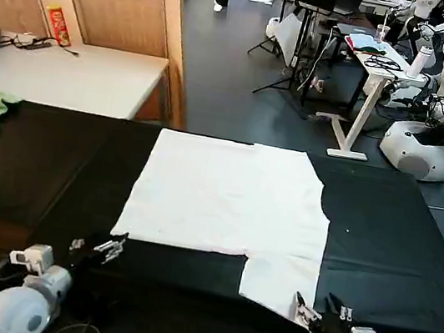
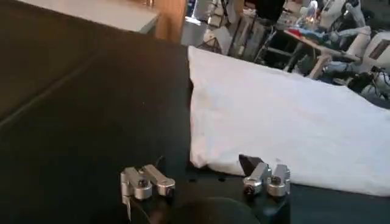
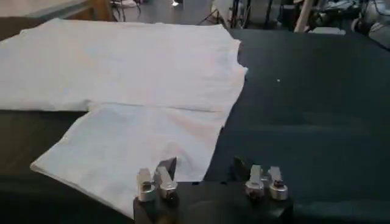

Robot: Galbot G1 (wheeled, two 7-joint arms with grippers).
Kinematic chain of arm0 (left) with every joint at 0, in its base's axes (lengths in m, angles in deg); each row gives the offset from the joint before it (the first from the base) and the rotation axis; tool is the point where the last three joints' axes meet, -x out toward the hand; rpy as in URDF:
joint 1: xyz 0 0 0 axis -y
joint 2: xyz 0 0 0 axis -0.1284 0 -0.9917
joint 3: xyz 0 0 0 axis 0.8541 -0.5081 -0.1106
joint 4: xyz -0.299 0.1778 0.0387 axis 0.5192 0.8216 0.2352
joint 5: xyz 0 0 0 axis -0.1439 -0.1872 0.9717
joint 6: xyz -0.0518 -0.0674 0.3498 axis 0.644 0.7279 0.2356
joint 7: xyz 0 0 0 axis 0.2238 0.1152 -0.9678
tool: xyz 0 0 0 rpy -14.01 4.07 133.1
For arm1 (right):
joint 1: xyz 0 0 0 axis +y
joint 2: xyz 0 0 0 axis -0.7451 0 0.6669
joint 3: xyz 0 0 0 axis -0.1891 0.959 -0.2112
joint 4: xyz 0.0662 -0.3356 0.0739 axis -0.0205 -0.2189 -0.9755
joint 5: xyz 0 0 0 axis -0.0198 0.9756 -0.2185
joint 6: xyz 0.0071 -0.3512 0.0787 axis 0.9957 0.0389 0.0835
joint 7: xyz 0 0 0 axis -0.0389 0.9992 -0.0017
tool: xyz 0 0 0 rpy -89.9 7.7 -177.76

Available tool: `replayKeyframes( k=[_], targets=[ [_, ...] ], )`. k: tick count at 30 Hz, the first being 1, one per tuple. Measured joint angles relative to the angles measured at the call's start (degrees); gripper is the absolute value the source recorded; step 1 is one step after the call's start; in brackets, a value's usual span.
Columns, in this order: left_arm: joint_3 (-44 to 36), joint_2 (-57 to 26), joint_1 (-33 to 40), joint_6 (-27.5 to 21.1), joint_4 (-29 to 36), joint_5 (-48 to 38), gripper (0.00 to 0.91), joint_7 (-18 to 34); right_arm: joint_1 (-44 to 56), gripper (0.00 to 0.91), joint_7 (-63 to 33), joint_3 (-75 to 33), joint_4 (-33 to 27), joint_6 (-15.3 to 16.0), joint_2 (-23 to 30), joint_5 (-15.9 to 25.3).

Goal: Fold and organize the clothes.

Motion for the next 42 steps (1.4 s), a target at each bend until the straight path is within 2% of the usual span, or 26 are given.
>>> replayKeyframes(
  k=[8,15,23,26,30,35,42],
  targets=[
    [-0.59,0.15,-0.72,0.02,1.0,0.68,0.0,-0.31,0.89,0.029,-1.14,-0.09,1.81,0.05,0.01,0.4],
    [0.26,-0.06,-2.67,0.38,3.38,2.12,0.0,0.7,3.69,0.02,-3.42,-0.55,6.68,1.28,0.09,0.95],
    [2.78,-0.55,-7.86,0.36,9.57,0.64,0.0,2.46,8.52,0.02,-4.81,-1.26,11.26,2.1,0.91,1.43],
    [3.97,-0.76,-10.38,1.19,11.61,-0.13,0.0,2.43,8.45,0.02,-4.5,-1.69,11.19,1.14,0.93,0.37],
    [5.16,-0.39,-11.35,3.12,12.04,-0.93,0.0,2.18,5.77,0.02,-2.61,-2.59,9.62,-1.55,0.15,-2.46],
    [4.62,1.23,-8.63,7.06,10.91,-0.6,0.0,0.82,-2.46,0.02,-2.27,-2.13,3.54,-3.8,-2.58,-6.02],
    [2.33,3.78,-1.77,7.66,7.28,2.27,0.0,1.08,-15.81,0.02,-2.09,0.87,-5.31,-3.89,-3.71,-5.21]
  ],
)
